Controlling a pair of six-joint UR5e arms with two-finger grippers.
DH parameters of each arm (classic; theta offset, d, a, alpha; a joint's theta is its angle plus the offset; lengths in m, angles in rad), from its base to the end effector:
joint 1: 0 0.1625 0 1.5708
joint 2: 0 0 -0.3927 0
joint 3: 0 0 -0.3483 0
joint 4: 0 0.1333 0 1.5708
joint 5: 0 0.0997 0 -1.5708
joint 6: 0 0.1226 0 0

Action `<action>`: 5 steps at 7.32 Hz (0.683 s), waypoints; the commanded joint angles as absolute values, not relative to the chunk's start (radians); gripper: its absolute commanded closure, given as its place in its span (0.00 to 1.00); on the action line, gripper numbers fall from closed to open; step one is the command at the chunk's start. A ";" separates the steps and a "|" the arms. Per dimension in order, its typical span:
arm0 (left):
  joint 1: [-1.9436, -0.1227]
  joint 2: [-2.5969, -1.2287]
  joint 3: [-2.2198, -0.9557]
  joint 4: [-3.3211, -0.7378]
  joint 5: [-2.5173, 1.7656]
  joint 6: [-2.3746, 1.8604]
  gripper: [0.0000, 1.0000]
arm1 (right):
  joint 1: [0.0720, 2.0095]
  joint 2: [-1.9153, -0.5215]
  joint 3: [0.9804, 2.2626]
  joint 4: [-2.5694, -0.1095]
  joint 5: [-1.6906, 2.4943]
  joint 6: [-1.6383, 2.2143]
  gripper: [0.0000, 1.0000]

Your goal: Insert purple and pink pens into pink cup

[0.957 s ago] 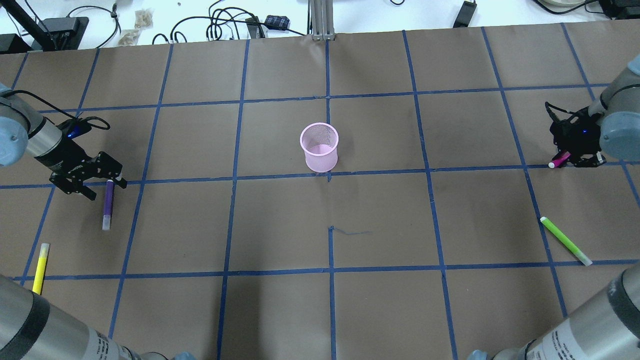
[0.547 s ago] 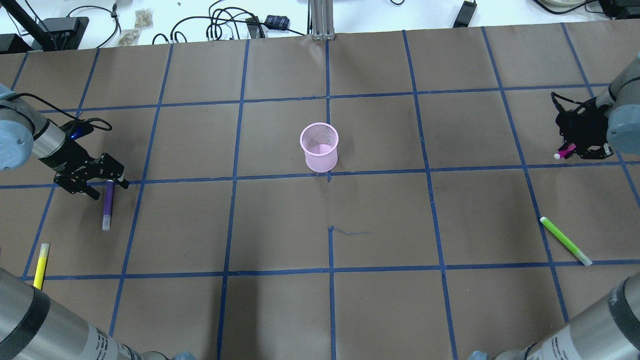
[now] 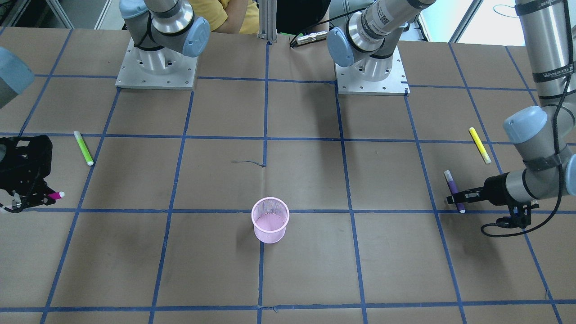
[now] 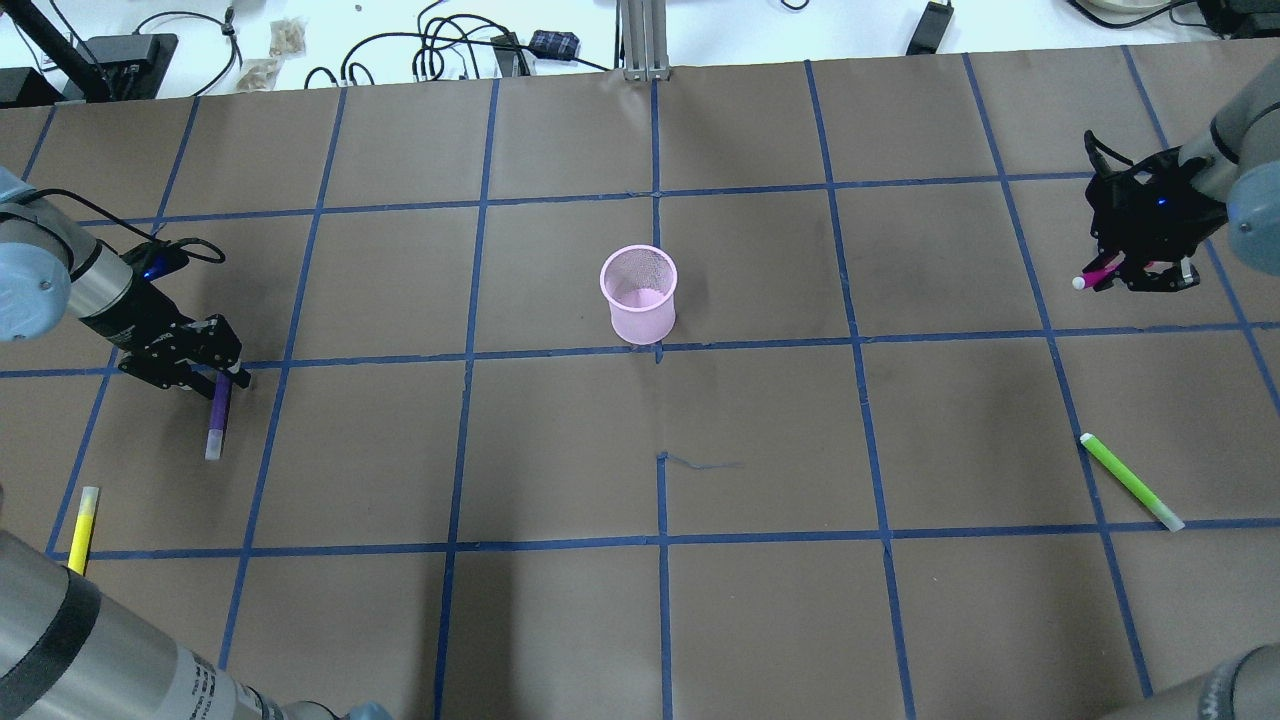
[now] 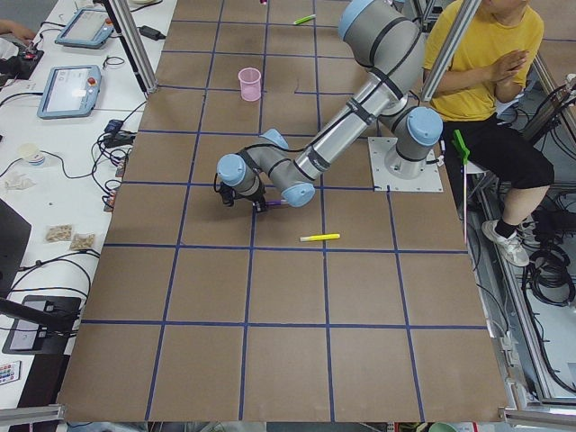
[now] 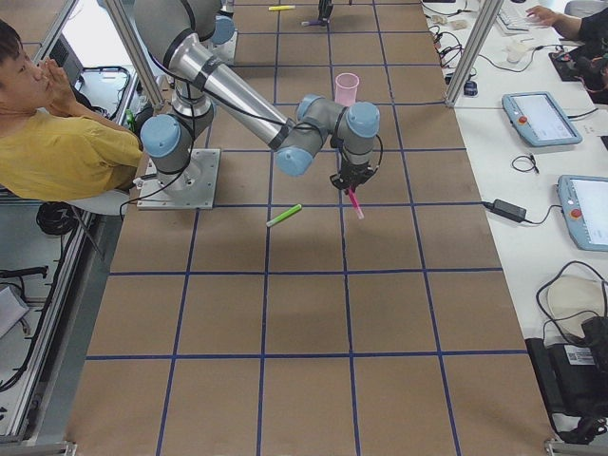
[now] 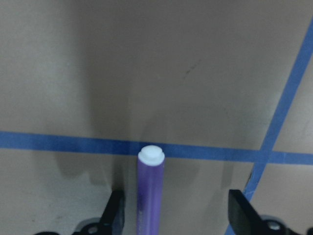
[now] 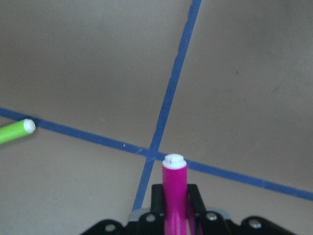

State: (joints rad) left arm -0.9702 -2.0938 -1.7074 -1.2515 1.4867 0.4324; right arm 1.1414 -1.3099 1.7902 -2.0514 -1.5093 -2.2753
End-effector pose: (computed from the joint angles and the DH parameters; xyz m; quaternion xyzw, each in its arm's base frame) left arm 0.1780 -0.5139 0.1408 0.0898 -0.9806 -0.1267 0.1196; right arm -0.0842 -0.5223 0.2586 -0.7970 0.6032 -0.0300 0.0065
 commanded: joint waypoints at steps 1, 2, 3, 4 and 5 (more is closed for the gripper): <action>-0.969 -2.095 -1.706 -1.252 1.486 0.433 0.88 | 1.303 -1.396 1.789 -1.955 -1.490 -2.085 1.00; -0.971 -2.095 -1.704 -1.252 1.489 0.433 0.97 | 1.381 -1.417 1.787 -1.947 -1.395 -1.960 1.00; -0.973 -2.091 -1.703 -1.252 1.489 0.431 1.00 | 1.460 -1.419 1.787 -1.948 -1.252 -1.777 1.00; -0.980 -2.063 -1.701 -1.262 1.491 0.430 1.00 | 1.513 -1.416 1.789 -1.948 -1.115 -1.629 1.00; -0.988 -2.045 -1.695 -1.270 1.503 0.426 1.00 | 1.560 -1.407 1.789 -1.960 -0.953 -1.453 1.00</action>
